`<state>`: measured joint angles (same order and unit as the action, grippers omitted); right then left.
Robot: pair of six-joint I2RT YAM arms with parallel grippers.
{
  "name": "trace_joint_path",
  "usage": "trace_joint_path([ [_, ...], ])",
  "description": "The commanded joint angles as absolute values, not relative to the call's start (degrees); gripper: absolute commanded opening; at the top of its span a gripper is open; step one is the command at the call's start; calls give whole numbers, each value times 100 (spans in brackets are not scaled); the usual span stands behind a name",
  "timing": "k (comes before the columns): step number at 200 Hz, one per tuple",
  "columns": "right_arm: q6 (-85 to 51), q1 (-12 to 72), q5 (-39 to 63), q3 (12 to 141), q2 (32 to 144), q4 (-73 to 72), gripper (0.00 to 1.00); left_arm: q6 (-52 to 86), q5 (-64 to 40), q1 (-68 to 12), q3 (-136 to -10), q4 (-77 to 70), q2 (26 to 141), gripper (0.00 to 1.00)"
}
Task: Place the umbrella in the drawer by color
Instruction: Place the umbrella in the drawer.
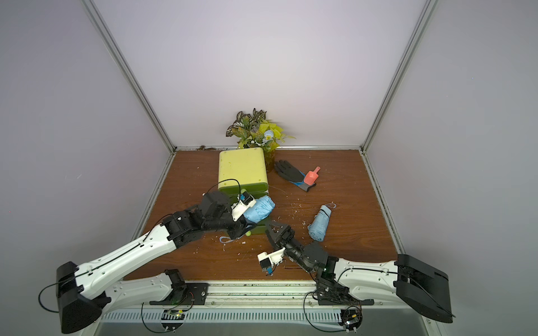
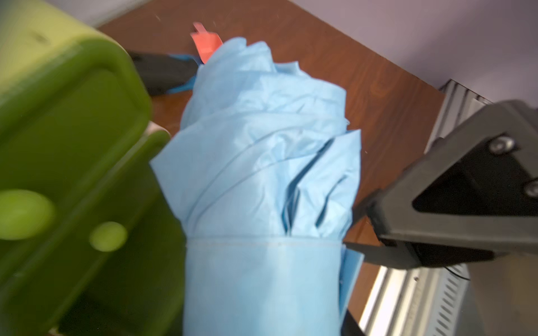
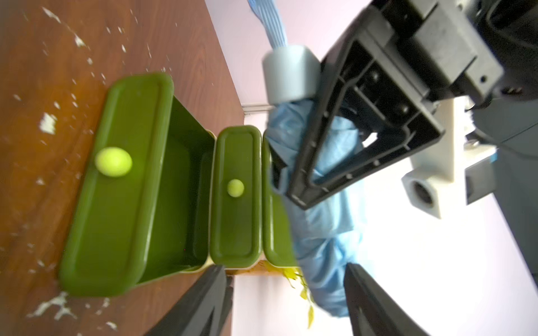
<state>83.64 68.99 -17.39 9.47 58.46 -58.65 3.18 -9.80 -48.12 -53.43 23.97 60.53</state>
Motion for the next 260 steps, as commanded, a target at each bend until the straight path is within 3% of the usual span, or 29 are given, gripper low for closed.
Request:
trace_joint_path([
  [1, 7740, 6935, -1483, 1056, 5751, -5821, 79, -266, 84, -4761, -5289, 1274, 5567, 32],
  [14, 7678, 6943, -1477, 1017, 5733, -5822, 82, -516, 502, -4755, -4913, 678, 5275, 26],
  [25, 7618, 6963, -1470, 977, 5648, -5850, 84, -726, 686, -4739, -4602, 177, 5047, 11],
  [33, 7542, 6974, -1443, 954, 5543, -5870, 84, -798, 805, -4715, -4403, -163, 4913, 6],
  [48, 7292, 6980, -1411, 877, 5284, -6002, 85, -936, 729, -4659, -4193, -506, 4787, 10],
  [54, 7209, 6979, -1398, 810, 5185, -6114, 97, -1024, 654, -4645, -4171, -541, 4774, 14],
  [58, 7168, 6979, -1385, 760, 5123, -6198, 99, -1111, 636, -4649, -4161, -527, 4786, 15],
  [107, 6553, 6972, -1841, -50, 4398, -7679, 99, -1906, 1155, -4640, -4303, 154, 5467, 0],
  [181, 6153, 6930, -2013, -247, 4139, -7954, 99, -2309, 1166, -4636, -4436, 558, 6903, 0],
  [260, 5948, 6932, -1900, -224, 3722, -7620, 99, -4240, 1055, -4647, -3688, -651, 7355, 0],
])
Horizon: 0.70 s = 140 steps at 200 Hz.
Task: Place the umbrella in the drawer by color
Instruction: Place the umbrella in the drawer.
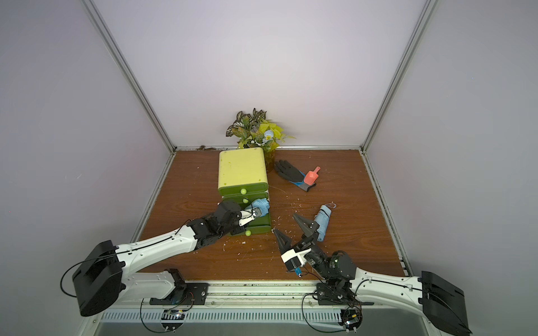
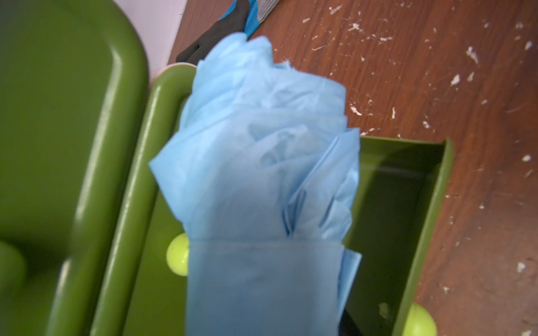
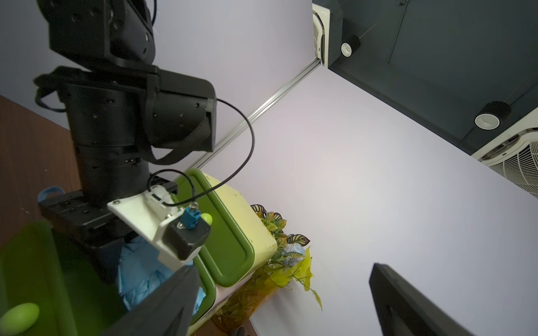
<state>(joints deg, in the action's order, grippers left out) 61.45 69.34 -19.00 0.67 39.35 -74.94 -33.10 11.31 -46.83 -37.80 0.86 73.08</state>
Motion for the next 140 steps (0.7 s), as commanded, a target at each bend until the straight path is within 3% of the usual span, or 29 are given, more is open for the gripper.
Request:
trace_joint_path([
  [1, 5949, 6929, -1899, -226, 3711, -7620, 99, -4278, 1068, -4644, -3681, -655, 7360, 0],
  [38, 5947, 6934, -1925, -237, 3645, -7568, 99, -4484, 1433, -4646, -3702, -447, 7519, 2],
  [48, 5949, 6935, -1925, -222, 3672, -7542, 99, -4416, 1499, -4645, -3649, -599, 7466, 21],
  [63, 5942, 6929, -1954, -194, 3760, -7537, 99, -4333, 1570, -4648, -3564, -817, 7386, 60],
  [70, 5917, 6935, -1972, -172, 3812, -7526, 99, -4267, 1567, -4649, -3566, -852, 7355, 68],
  [93, 5731, 6937, -2191, -43, 3975, -7463, 99, -3971, 1454, -4641, -3658, -791, 7240, 76],
  [140, 5126, 6913, -2834, 244, 4232, -7432, 99, -2756, 974, -4646, -4079, -484, 6713, 78],
])
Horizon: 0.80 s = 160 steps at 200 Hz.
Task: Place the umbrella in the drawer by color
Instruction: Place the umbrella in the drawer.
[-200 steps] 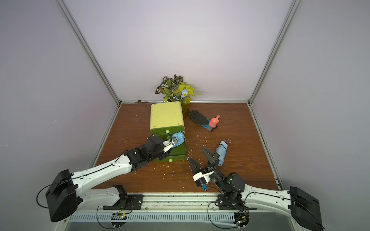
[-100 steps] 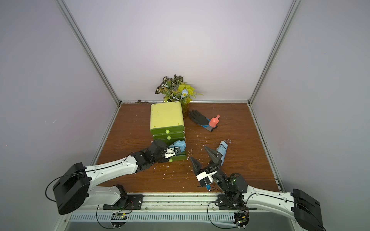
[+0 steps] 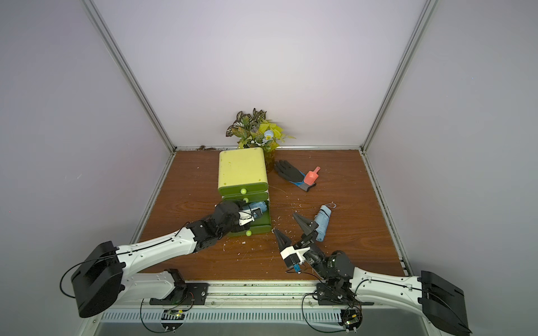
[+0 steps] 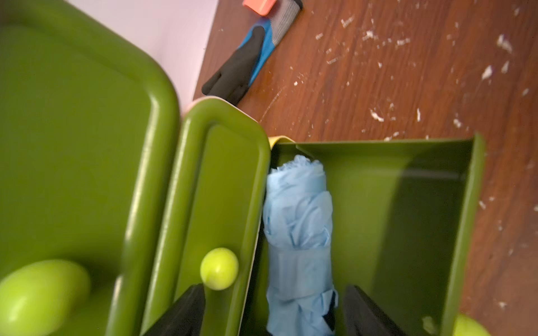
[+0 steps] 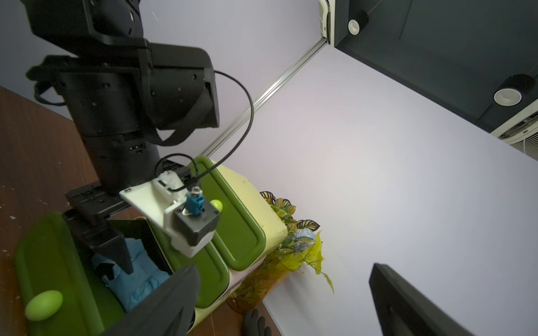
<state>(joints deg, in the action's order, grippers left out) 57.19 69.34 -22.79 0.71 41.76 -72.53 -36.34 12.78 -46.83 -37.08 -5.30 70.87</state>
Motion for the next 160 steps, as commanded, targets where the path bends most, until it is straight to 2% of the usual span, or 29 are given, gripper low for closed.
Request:
trace_joint_path([
  [1, 5099, 6910, -2858, 254, 4239, -7420, 99, -2722, 966, -4648, -4087, -484, 6692, 78],
  [29, 4359, 6869, -3594, 586, 4423, -7255, 99, -1761, 662, -4643, -4159, -534, 6063, 77],
  [45, 3910, 6839, -4012, 794, 4492, -7004, 99, -1125, 617, -4647, -4020, -728, 5642, 82],
  [84, 3235, 6670, -4137, 1148, 4547, -6143, 99, 1350, 813, -4636, -3915, -148, 5132, 82],
  [119, 2989, 6521, -4148, 1134, 4535, -6117, 99, 3381, 500, -4633, -3835, 473, 5689, 81],
  [160, 2869, 6378, -4140, 1064, 4506, -6124, 99, 3407, 192, -4632, -4025, 571, 7005, 81],
])
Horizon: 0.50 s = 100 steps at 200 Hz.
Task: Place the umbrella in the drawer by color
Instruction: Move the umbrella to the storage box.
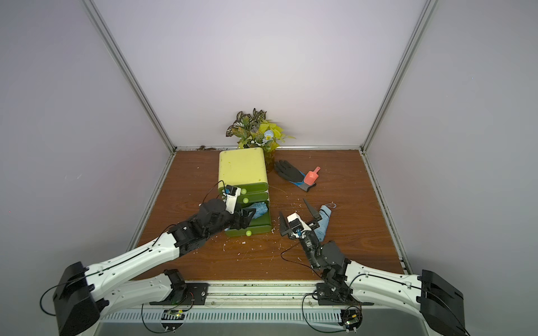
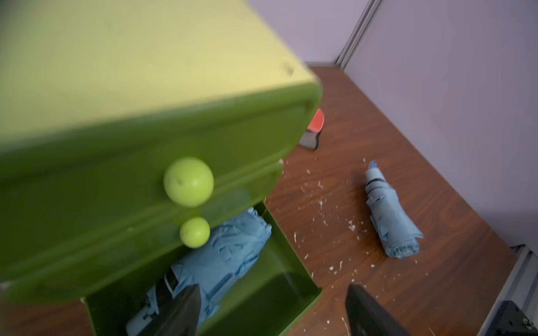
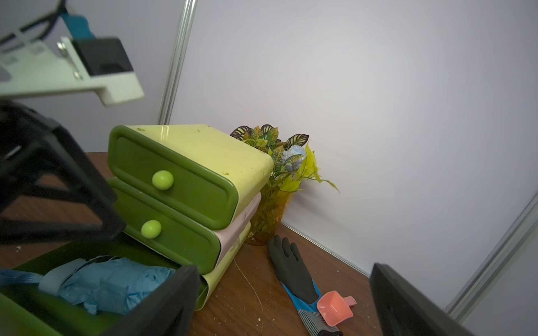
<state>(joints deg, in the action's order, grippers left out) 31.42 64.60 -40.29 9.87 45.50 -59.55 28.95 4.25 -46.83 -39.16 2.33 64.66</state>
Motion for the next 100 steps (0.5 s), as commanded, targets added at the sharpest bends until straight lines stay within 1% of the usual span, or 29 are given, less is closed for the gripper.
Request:
trace_joint_path([
  [1, 2871, 6375, -4140, 1064, 4512, -6125, 99, 3404, 188, -4637, -4034, 571, 7036, 81],
  [16, 2826, 6346, -4125, 1064, 4523, -6126, 99, 3436, 140, -4632, -4171, 584, 7444, 79],
  [39, 2829, 6317, -4115, 1062, 4557, -6117, 99, 3574, 20, -4647, -4234, 539, 7865, 73],
  [78, 2847, 6311, -4050, 1070, 4631, -6124, 99, 3674, 381, -4730, -3916, 348, 8014, 73],
  [100, 2866, 6311, -4038, 1064, 4632, -6130, 99, 3604, 806, -4658, -3971, 445, 8298, 75],
])
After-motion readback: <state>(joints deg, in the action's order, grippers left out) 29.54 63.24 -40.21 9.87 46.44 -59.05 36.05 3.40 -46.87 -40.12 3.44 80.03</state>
